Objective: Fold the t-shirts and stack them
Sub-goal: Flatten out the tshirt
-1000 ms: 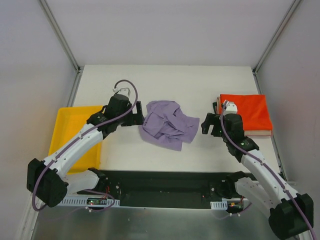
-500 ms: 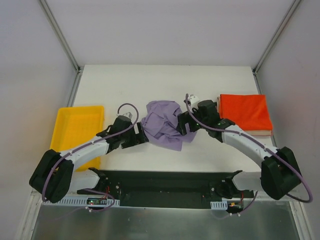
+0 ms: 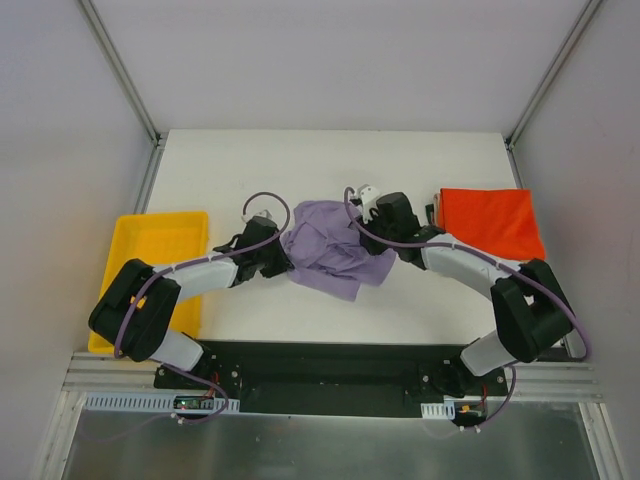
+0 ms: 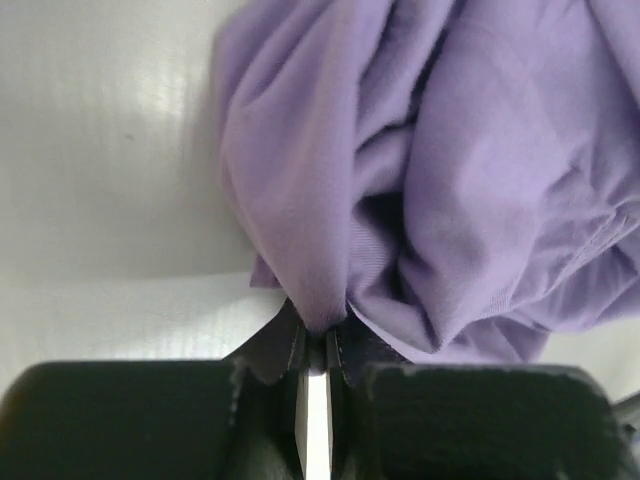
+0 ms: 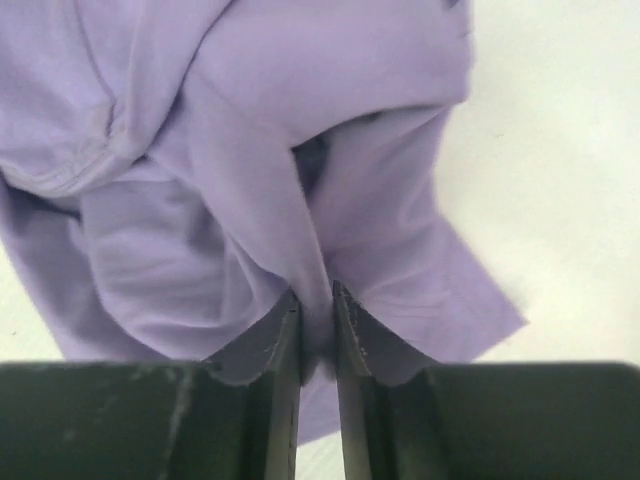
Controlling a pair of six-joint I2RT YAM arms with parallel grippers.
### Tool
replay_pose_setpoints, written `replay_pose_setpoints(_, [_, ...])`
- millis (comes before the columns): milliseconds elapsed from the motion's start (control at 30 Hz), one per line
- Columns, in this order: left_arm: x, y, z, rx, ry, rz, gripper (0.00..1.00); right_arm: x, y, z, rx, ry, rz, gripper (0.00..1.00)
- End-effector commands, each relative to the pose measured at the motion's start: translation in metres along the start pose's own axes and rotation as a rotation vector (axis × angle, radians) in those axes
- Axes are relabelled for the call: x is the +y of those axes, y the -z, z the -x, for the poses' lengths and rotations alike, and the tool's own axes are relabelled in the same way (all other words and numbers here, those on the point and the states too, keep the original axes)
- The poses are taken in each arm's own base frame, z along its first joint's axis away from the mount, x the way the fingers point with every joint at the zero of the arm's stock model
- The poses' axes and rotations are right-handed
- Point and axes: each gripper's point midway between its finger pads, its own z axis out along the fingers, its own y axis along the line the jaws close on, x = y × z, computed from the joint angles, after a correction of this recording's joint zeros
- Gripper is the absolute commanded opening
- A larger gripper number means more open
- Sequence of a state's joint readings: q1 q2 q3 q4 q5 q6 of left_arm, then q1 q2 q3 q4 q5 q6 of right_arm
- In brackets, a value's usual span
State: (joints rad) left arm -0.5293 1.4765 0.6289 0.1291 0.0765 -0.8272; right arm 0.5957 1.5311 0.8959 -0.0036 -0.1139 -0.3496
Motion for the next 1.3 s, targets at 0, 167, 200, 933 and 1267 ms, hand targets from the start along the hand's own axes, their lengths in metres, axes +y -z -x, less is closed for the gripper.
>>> replay_pose_setpoints(0, [0.002, 0.03, 0.042, -0.19, -0.031, 0.082, 0.0, -0.032, 0.046, 0.062, -0.203, -0.026, -0.208, 0.15])
replay_pose_setpoints(167, [-0.001, 0.093, 0.091, -0.445, -0.081, 0.129, 0.0, -0.055, 0.113, 0.086, -0.312, -0.076, -0.378, 0.01])
replay_pose_setpoints(200, [-0.005, 0.112, 0.105, -0.521, -0.089, 0.121, 0.0, -0.056, 0.133, 0.095, -0.359, -0.08, -0.394, 0.01])
replay_pose_setpoints(933, [-0.15, 0.423, 0.139, -1.041, -0.429, -0.595, 0.0, 0.025, 0.4, 0.163, -0.861, -0.096, -0.074, 0.01])
replay_pose_setpoints(1267, [-0.117, 0.237, 0.181, -0.778, -0.285, -0.15, 0.02, -0.087, 0.266, 0.105, -0.403, -0.337, -0.548, 0.01])
